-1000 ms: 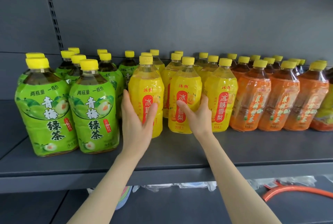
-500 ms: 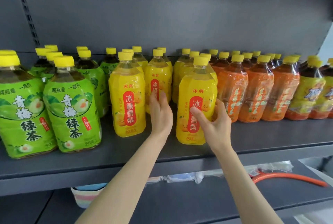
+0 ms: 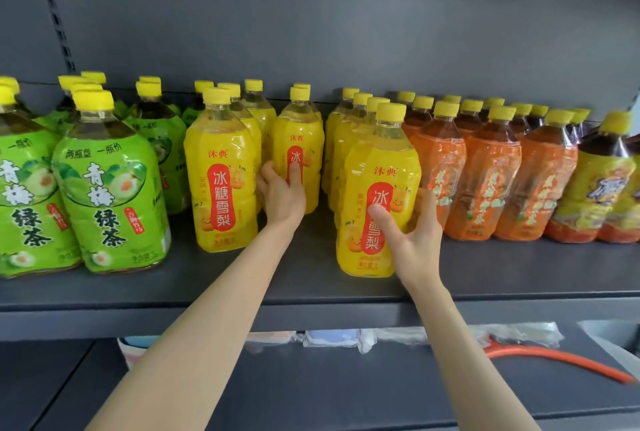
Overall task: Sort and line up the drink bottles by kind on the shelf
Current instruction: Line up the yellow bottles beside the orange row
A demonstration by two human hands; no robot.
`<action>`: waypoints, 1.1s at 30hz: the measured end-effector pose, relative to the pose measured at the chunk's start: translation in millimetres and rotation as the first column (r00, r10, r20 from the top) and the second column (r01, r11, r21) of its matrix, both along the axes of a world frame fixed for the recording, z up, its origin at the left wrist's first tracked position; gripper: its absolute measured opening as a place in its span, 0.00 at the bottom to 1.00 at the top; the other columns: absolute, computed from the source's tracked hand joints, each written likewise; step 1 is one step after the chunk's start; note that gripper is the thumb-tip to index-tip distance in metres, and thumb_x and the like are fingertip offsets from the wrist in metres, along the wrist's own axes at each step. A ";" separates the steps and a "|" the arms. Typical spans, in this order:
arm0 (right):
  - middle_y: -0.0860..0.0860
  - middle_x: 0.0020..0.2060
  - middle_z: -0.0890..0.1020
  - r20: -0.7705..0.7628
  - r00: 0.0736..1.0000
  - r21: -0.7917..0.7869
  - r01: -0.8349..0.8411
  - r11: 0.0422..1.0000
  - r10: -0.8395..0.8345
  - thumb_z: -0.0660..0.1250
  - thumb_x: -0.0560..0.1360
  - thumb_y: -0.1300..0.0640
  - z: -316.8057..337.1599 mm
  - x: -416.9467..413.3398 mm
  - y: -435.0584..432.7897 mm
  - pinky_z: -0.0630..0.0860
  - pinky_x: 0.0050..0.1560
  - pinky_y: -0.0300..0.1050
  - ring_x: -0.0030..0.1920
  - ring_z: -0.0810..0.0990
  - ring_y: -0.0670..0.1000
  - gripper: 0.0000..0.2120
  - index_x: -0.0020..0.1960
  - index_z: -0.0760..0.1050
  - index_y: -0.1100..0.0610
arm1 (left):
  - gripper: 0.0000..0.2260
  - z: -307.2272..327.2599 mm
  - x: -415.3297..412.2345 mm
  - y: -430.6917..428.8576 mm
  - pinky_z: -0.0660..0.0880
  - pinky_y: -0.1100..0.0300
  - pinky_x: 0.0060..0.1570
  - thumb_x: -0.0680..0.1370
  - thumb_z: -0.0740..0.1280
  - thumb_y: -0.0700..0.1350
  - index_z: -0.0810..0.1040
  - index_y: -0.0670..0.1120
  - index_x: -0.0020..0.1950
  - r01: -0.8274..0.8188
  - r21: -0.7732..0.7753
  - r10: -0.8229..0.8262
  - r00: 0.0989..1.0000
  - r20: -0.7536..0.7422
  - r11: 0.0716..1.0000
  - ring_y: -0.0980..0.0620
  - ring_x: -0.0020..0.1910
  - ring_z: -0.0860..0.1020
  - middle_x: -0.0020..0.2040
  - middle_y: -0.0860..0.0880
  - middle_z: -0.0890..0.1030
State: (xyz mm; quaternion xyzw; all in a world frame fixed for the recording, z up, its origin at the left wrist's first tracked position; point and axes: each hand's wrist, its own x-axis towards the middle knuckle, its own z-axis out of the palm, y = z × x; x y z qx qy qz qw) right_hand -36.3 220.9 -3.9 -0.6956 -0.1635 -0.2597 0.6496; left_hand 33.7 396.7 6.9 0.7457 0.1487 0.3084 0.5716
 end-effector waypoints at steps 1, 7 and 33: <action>0.40 0.50 0.81 0.006 1.000 0.003 0.001 1.000 -0.001 0.73 0.65 0.42 -1.1 -0.6 1.0 0.79 0.44 0.35 0.50 0.82 0.41 0.23 0.55 0.67 0.43 | 0.22 -0.9 1.7 0.2 0.66 0.48 0.66 0.80 0.58 0.54 0.60 0.44 0.70 0.026 -0.029 -0.025 0.999 0.024 0.999 0.43 0.67 0.66 0.70 0.43 0.64; 0.34 0.47 0.81 0.019 0.999 0.005 0.026 1.000 -0.026 0.68 0.58 0.24 -0.6 -1.6 4.0 0.78 0.43 0.32 0.50 0.81 0.39 0.34 0.55 0.66 0.41 | 0.28 -4.9 15.5 8.0 0.63 0.44 0.70 0.79 0.62 0.56 0.58 0.47 0.74 0.069 0.082 -0.067 0.997 -0.029 0.994 0.43 0.71 0.62 0.72 0.43 0.61; 0.40 0.53 0.77 0.011 1.000 -0.059 0.019 0.998 -0.019 0.67 0.62 0.33 -5.3 3.0 0.7 0.77 0.44 0.32 0.53 0.80 0.40 0.26 0.56 0.66 0.39 | 0.26 -4.1 10.6 8.0 0.66 0.47 0.68 0.81 0.58 0.52 0.55 0.46 0.76 0.118 -0.036 -0.118 0.993 -0.015 0.992 0.45 0.71 0.65 0.73 0.45 0.65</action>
